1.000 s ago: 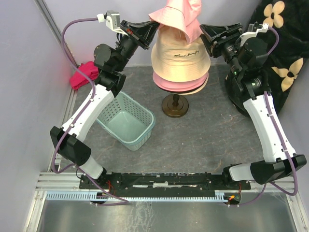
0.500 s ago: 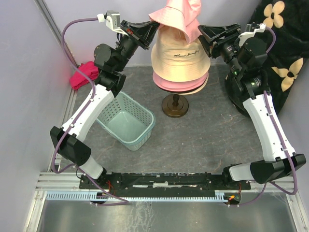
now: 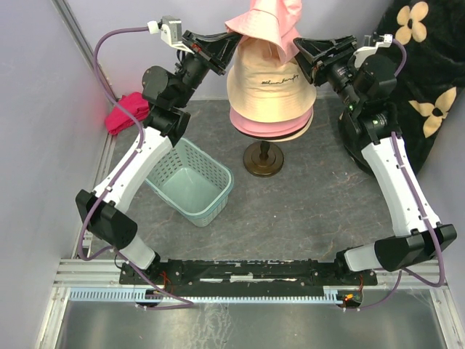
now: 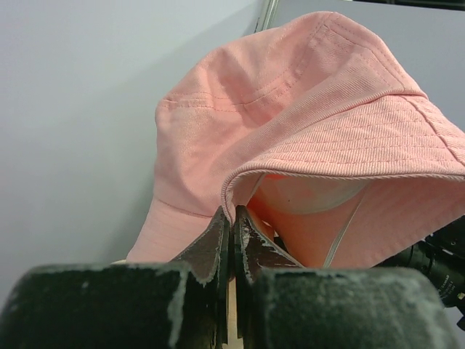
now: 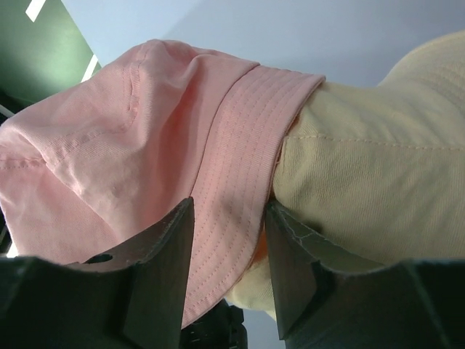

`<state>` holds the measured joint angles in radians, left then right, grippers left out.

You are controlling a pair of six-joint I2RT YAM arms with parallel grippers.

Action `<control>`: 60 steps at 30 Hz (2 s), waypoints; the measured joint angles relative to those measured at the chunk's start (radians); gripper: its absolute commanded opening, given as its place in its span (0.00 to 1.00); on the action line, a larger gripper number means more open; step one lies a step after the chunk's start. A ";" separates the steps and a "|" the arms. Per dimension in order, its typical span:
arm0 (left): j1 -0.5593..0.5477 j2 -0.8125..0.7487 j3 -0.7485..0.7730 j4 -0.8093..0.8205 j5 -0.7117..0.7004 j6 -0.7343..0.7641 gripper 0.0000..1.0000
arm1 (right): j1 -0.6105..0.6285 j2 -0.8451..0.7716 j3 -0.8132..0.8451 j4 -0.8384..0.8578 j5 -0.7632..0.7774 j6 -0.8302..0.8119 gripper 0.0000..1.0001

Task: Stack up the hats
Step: Stack the hat on the hat.

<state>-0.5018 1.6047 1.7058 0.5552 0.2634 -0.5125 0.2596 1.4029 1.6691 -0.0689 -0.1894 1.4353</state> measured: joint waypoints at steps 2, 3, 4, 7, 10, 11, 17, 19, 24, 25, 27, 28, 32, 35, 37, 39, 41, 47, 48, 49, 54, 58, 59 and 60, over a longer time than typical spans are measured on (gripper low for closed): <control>0.000 0.001 0.000 0.000 0.000 0.004 0.03 | 0.000 0.007 -0.003 0.013 -0.003 0.009 0.47; 0.000 0.003 0.000 0.000 0.000 0.008 0.03 | 0.000 0.011 -0.007 0.021 -0.005 0.016 0.45; 0.000 0.003 0.000 0.000 0.000 0.009 0.03 | 0.000 0.014 -0.010 0.030 -0.006 0.019 0.43; 0.000 0.003 0.000 0.000 0.000 0.015 0.03 | 0.000 0.020 -0.023 0.052 -0.011 0.029 0.35; 0.000 0.003 0.000 0.000 0.000 0.032 0.03 | -0.006 0.020 -0.035 0.069 -0.010 0.035 0.25; 0.000 0.003 0.000 0.000 -0.001 0.037 0.03 | -0.008 0.020 -0.041 0.074 -0.011 0.038 0.22; -0.004 -0.025 -0.059 0.002 -0.055 0.071 0.03 | -0.041 0.018 -0.056 0.095 -0.014 0.051 0.11; -0.005 -0.040 -0.087 0.003 -0.082 0.084 0.03 | -0.055 0.015 -0.057 0.101 -0.016 0.055 0.08; -0.005 -0.088 -0.161 0.026 -0.166 0.103 0.03 | -0.092 0.008 -0.058 0.120 -0.016 0.069 0.04; -0.005 -0.095 -0.172 0.031 -0.180 0.103 0.03 | -0.098 0.007 -0.058 0.122 -0.016 0.071 0.04; -0.005 -0.111 -0.197 0.043 -0.208 0.104 0.03 | -0.106 0.005 -0.058 0.122 -0.016 0.076 0.03; -0.005 -0.116 -0.208 0.048 -0.216 0.103 0.03 | -0.111 0.005 -0.058 0.122 -0.016 0.080 0.03; -0.005 -0.134 -0.238 0.055 -0.241 0.104 0.03 | -0.132 0.004 -0.058 0.122 -0.017 0.092 0.02; -0.005 -0.144 -0.255 0.060 -0.251 0.103 0.03 | -0.154 0.003 -0.062 0.124 -0.018 0.106 0.02; -0.005 -0.153 -0.266 0.062 -0.256 0.103 0.03 | -0.167 0.001 -0.066 0.126 -0.021 0.115 0.02; -0.005 -0.164 -0.281 0.066 -0.258 0.103 0.03 | -0.179 -0.004 -0.076 0.132 -0.028 0.127 0.02; -0.005 -0.172 -0.296 0.071 -0.259 0.103 0.03 | -0.190 -0.008 -0.084 0.138 -0.038 0.141 0.02; -0.006 -0.183 -0.322 0.076 -0.258 0.103 0.03 | -0.206 -0.011 -0.087 0.145 -0.054 0.175 0.02; -0.006 -0.183 -0.322 0.076 -0.258 0.103 0.03 | -0.206 -0.011 -0.087 0.145 -0.056 0.181 0.02; -0.006 -0.183 -0.322 0.075 -0.258 0.103 0.03 | -0.207 -0.011 -0.087 0.145 -0.061 0.185 0.02; -0.006 -0.182 -0.322 0.075 -0.258 0.103 0.03 | -0.209 -0.009 -0.088 0.164 -0.077 0.209 0.02; -0.006 -0.176 -0.322 0.075 -0.258 0.103 0.03 | -0.210 0.003 -0.108 0.205 -0.088 0.239 0.02; -0.006 -0.175 -0.322 0.075 -0.258 0.103 0.03 | -0.210 0.005 -0.111 0.210 -0.089 0.243 0.02; -0.006 -0.172 -0.322 0.075 -0.259 0.103 0.04 | -0.210 0.009 -0.117 0.217 -0.092 0.249 0.02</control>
<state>-0.5083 1.4326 1.3838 0.6300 0.0044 -0.4099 0.0494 1.4117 1.5524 0.1486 -0.2817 1.6840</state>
